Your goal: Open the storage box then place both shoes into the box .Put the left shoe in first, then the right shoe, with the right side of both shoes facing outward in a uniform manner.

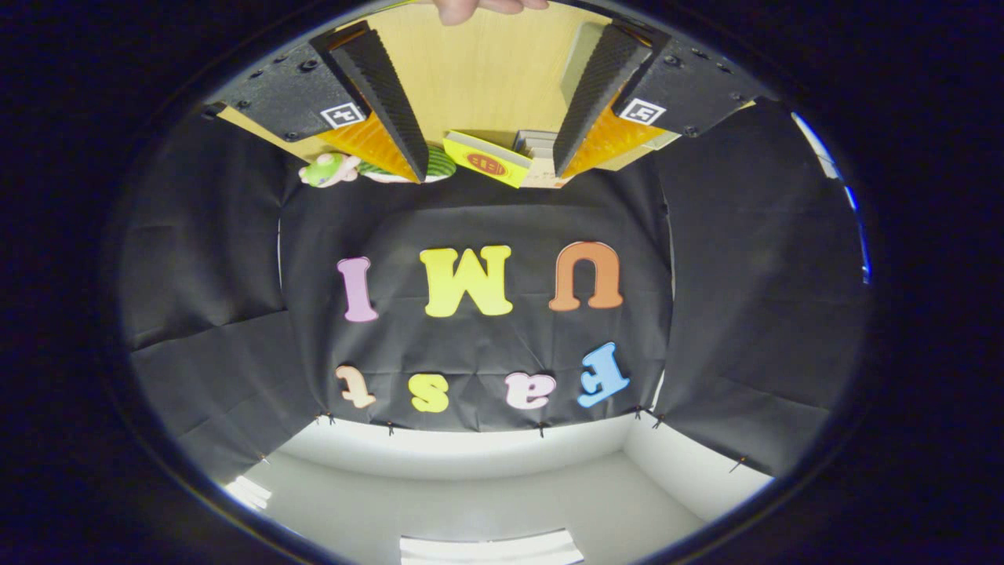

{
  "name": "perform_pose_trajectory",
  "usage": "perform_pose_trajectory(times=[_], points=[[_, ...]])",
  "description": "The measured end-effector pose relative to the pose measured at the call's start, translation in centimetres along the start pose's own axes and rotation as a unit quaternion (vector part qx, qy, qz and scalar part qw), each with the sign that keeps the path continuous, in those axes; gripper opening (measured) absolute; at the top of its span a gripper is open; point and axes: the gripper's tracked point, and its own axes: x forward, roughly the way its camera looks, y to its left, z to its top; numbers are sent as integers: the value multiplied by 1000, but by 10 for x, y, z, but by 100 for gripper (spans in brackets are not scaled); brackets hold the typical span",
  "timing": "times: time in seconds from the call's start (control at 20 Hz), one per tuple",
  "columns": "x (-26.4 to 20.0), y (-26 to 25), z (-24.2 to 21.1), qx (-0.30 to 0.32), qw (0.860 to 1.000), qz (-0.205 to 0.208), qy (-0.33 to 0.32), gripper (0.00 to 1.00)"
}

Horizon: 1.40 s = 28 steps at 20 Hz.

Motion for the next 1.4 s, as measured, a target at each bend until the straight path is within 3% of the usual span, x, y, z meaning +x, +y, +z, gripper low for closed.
perform_pose_trajectory(times=[0.2, 0.8, 1.4], points=[[-9, -3, -26, 6, 1000, 7, 19, 100], [-2, 14, -33, 1, 999, 40, 10, 100], [-1, 19, -31, -18, 999, 37, -3, 100]])
